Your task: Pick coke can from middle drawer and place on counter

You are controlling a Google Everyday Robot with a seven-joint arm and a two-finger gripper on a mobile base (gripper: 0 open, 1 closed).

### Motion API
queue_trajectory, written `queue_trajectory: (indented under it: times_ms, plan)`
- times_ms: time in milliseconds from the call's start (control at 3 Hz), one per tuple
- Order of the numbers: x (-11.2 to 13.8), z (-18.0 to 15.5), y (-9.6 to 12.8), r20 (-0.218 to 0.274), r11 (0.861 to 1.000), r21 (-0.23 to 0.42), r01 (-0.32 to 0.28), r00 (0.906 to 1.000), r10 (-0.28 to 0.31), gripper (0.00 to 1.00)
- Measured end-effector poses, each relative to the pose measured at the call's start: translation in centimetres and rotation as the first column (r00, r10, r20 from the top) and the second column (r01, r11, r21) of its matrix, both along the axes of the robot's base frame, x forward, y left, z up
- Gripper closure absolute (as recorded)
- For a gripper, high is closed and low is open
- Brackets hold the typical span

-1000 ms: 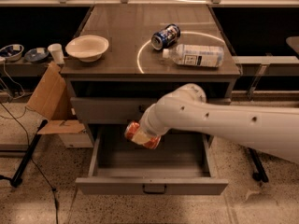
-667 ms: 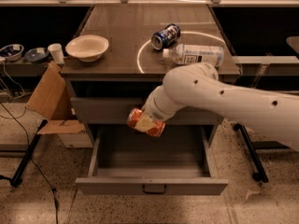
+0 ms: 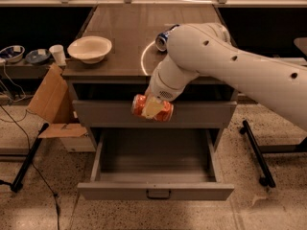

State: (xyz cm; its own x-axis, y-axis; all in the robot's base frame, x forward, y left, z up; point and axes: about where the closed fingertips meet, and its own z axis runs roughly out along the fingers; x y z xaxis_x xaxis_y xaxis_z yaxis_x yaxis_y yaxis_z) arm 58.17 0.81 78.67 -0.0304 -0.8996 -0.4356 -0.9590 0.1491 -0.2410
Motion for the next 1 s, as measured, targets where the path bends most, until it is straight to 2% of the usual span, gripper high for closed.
queue_trajectory:
  times_ms: [333, 667, 1000]
  plan:
    - [0.0, 0.0, 0.0, 0.001, 1.0, 0.001, 0.001, 1.0, -0.001, 1.0]
    - [-0.3, 1.2, 0.2, 0.05, 1.0, -0.019, 0.014, 0.9987, -0.013, 1.0]
    - [0.3, 4.4, 0.1, 0.139, 0.997, -0.053, 0.049, 0.9894, -0.041, 1.0]
